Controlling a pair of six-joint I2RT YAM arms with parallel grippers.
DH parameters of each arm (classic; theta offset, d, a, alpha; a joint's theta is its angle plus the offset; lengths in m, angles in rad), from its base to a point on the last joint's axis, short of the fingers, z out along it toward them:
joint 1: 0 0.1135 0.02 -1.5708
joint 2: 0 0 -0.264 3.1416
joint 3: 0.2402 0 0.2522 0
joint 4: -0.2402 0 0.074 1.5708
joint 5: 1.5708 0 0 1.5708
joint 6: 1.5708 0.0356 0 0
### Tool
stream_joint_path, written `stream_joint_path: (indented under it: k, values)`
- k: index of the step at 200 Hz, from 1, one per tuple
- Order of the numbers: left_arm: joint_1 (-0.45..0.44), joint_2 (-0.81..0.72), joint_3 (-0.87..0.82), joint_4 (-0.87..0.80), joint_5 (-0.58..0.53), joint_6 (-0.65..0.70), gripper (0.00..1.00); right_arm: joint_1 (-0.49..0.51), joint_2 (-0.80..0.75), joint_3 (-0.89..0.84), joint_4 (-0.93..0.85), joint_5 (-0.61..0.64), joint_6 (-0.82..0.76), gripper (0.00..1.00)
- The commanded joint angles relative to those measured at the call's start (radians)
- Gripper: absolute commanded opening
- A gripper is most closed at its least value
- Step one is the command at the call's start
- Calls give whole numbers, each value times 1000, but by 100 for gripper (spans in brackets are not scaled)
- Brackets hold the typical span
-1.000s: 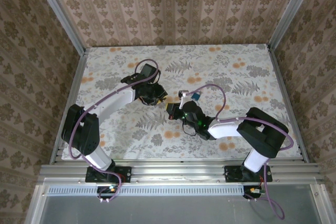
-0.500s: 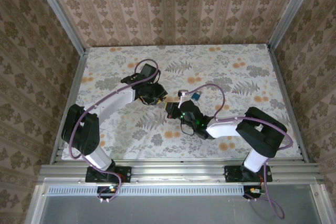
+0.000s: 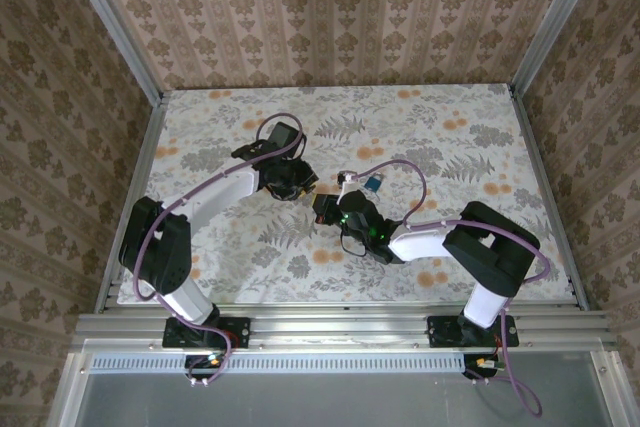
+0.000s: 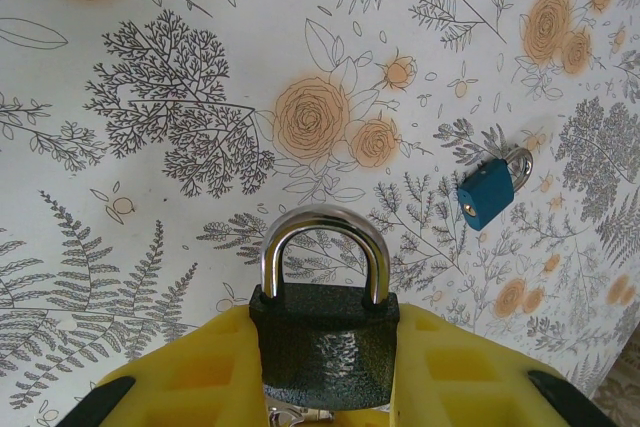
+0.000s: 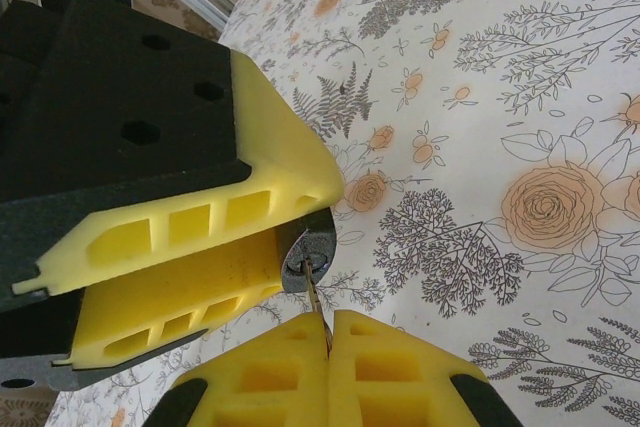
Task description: Unlock with the key
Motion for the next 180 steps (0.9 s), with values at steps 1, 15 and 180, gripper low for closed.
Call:
stream_joint_path:
  k: [1, 15, 180]
  values:
    - [-20, -7, 11, 3, 66, -14, 24, -6, 14, 9, -6, 8, 29, 0]
    - [-22, -5, 10, 3, 69, -11, 24, -10, 17, 8, 8, -6, 30, 0]
    - [-34, -1, 33, -46, 66, 34, 23, -57, -5, -5, -18, -93, 5, 6]
